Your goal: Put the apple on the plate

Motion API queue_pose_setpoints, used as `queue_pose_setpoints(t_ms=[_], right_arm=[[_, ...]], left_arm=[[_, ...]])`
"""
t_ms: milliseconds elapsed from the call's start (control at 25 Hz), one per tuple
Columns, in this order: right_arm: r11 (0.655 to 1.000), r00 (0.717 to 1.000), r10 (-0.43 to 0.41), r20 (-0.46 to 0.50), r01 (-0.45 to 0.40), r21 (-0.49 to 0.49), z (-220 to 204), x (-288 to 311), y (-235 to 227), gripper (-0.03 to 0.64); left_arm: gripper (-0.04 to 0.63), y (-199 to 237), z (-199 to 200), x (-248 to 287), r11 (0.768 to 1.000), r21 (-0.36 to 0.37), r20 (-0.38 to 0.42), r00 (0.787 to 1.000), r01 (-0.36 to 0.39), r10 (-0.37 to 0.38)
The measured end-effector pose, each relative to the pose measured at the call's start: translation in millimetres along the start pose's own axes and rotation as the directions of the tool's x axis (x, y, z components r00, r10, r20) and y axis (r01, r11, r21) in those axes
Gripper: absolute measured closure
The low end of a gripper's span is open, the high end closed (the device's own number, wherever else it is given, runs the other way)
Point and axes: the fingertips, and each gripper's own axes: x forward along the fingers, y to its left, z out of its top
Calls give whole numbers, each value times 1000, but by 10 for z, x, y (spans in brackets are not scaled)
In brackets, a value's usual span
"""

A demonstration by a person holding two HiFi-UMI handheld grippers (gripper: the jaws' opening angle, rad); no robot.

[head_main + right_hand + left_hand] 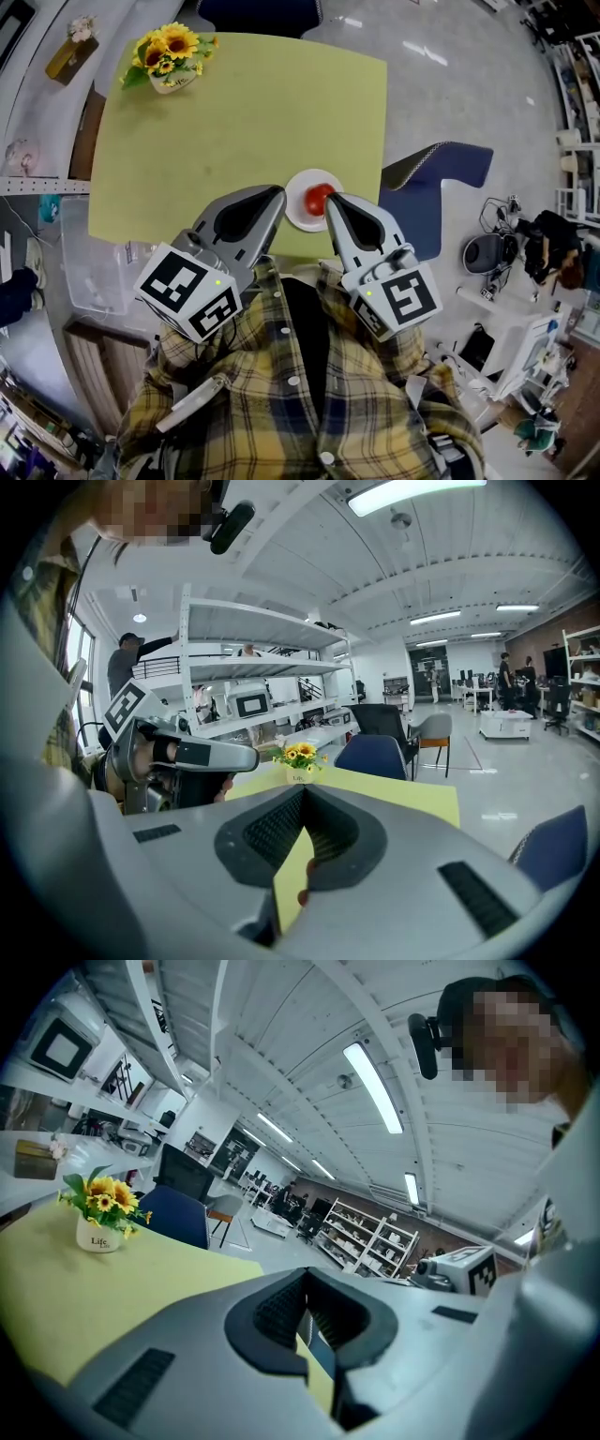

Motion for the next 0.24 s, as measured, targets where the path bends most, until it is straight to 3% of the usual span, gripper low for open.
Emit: queue_pose_setpoints(t_ms=[240], right_arm=[[1000,1000,-16,0,16,12,-26,87,-4,621]], left_arm=[[588,144,36,-87,1000,1,15,1000,-14,14]])
